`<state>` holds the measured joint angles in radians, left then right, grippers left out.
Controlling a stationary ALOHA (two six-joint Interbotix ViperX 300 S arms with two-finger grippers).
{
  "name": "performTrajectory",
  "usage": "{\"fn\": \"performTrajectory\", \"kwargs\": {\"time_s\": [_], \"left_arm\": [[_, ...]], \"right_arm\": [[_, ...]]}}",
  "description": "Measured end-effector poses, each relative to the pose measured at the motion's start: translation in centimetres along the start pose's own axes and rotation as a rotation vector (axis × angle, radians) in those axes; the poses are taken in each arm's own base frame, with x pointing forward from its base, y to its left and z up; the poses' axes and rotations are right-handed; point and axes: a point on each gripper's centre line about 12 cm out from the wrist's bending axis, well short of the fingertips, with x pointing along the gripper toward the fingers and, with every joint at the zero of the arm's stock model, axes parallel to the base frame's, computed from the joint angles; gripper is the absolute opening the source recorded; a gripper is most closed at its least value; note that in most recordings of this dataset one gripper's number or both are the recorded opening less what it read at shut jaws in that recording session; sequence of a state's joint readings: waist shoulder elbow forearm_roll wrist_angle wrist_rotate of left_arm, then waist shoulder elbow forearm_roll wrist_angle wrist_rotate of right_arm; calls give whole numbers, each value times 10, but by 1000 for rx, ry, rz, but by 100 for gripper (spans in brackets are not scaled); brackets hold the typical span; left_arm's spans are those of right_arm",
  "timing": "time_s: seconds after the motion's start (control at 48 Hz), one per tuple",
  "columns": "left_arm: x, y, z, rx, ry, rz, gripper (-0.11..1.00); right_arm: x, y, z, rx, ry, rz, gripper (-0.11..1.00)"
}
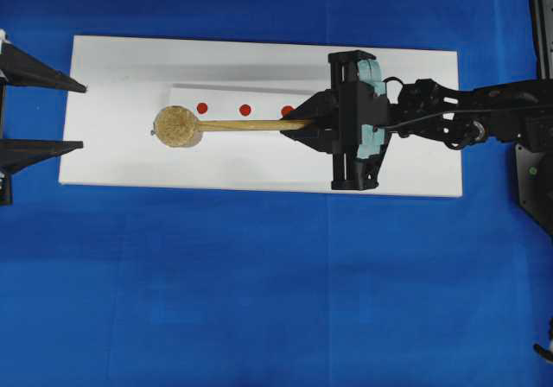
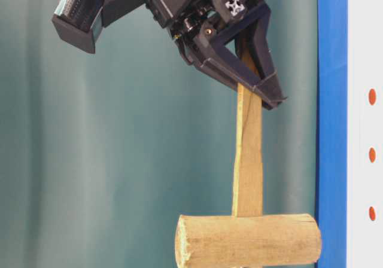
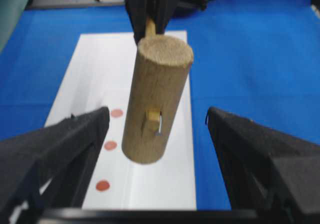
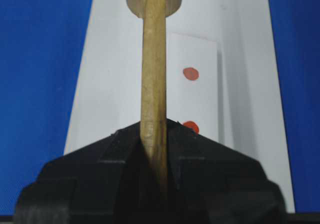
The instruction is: Hit the mark with a hammer.
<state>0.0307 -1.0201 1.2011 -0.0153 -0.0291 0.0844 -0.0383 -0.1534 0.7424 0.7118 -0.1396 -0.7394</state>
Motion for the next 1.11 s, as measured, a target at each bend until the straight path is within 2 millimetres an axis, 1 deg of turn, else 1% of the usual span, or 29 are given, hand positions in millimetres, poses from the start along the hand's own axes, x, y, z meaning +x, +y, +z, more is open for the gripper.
{"fn": "performTrajectory", "kwargs": {"time_s": [0.209, 0.313, 0.48, 0.584, 0.98, 1.105], "left_arm": [[0, 0, -1, 2, 6, -1, 76], [0, 0, -1, 0, 8, -1, 76], [0, 0, -2, 0, 8, -1, 75], [0, 0, -2, 2, 9, -1, 75], [0, 0, -3, 0, 11, 1, 75], [0, 0, -3, 0, 9, -1, 75]], "right_arm": [[0, -1, 0, 2, -1, -5, 2], [0, -7, 1, 8, -9, -24, 2], [1, -31, 1, 35, -21, -92, 2], [0, -39, 1, 46, -24, -116, 2], [2, -38, -2, 61, -7, -109, 2], [15, -36, -17, 88, 52, -102, 2]]}}
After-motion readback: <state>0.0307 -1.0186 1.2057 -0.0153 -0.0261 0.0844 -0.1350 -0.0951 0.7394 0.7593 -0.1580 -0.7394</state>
